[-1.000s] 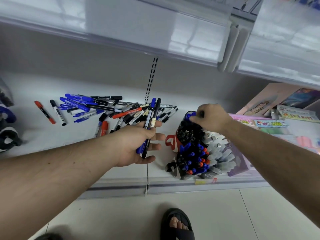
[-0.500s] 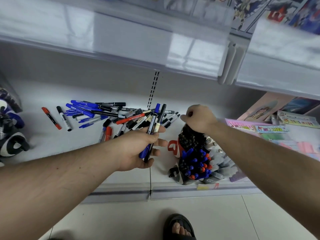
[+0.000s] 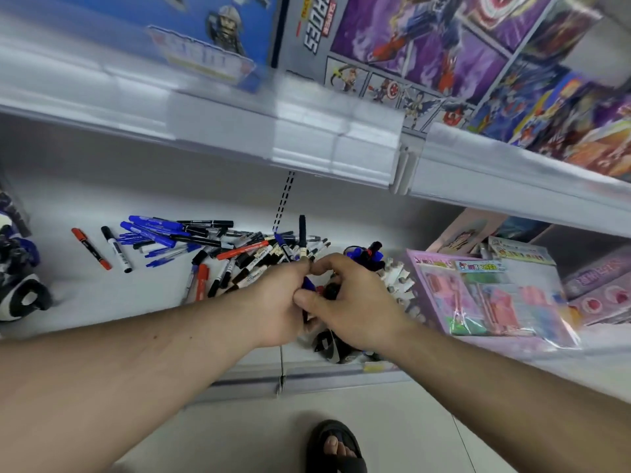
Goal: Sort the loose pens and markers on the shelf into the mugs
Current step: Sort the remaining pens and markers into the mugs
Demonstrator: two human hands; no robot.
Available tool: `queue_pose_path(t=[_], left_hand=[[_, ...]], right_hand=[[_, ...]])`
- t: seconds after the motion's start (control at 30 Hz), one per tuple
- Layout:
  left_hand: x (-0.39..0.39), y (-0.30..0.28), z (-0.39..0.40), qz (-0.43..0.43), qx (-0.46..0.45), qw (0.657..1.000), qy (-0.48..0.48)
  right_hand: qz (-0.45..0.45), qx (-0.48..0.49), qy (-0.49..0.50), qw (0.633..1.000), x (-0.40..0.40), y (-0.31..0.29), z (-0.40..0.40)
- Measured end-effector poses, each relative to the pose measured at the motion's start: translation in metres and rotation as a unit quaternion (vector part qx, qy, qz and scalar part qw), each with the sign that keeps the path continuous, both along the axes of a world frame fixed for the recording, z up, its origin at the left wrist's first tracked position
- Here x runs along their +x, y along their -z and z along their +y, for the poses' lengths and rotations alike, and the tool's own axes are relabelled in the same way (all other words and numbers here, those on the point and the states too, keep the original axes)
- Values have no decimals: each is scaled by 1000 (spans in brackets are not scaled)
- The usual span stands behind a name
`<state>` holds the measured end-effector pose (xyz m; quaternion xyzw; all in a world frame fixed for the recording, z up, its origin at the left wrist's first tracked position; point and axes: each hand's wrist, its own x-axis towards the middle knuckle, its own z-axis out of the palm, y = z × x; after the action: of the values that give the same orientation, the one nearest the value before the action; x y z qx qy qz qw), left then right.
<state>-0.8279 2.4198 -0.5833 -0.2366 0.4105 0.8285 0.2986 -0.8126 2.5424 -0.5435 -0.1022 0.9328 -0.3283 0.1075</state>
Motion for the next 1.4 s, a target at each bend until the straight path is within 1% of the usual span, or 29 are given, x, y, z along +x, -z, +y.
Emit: queue_pose_path(t=[0.07,0.13,0.17,0.23,0.27,0.33,0.4,0.47,0.57,0.63,0.73,0.83,0.93,1.0,1.1,1.2,1.27,1.33,1.37,1.4], left_hand=[[5,-1,4,7,1,1000,12],[8,-5,8,33,-24,999,32],[10,-8,9,51,-53,996,45],[13,-11,8,96,-144,982,74],[15,-11,5,120,-193,969,95],[16,-6,-2,166,-269,937,146],[17,3,-10,201,-338,897,203],[17,13,-17,214,-395,860,241],[18,21,-28,208,-442,830,268],[17,28,-37,200,-465,819,268],[18,35,-48,186,-466,828,252],[20,35,-52,181,-434,853,228],[24,32,-54,180,-403,875,200],[26,31,-58,177,-396,880,192],[30,25,-64,162,-374,891,198],[38,19,-71,154,-370,892,210],[45,18,-76,149,-373,893,205],[51,18,-82,140,-371,897,194],[53,18,-85,137,-370,900,187],[56,19,-88,134,-368,903,178]], right_hand=[[1,-22,17,1000,7,6,-1],[40,-40,36,998,13,8,2],[63,-50,60,995,14,6,7],[109,-85,144,980,11,-5,23],[126,-105,185,969,8,-12,34],[149,-132,230,953,3,-26,60],[173,-101,247,948,1,-29,83],[183,-66,260,946,3,-22,98],[199,-47,279,938,3,-6,111],[211,-31,280,936,1,7,114],[207,41,240,948,-7,34,111],[217,104,191,952,-20,65,105],[219,147,177,948,-31,91,98],[196,184,146,952,-38,106,93],[152,263,94,948,-47,128,91],[79,294,100,947,-51,143,94],[46,274,125,953,-52,146,94],[24,201,149,968,-52,136,85],[10,127,169,977,-51,126,76],[-21,10,200,980,-51,113,65]])
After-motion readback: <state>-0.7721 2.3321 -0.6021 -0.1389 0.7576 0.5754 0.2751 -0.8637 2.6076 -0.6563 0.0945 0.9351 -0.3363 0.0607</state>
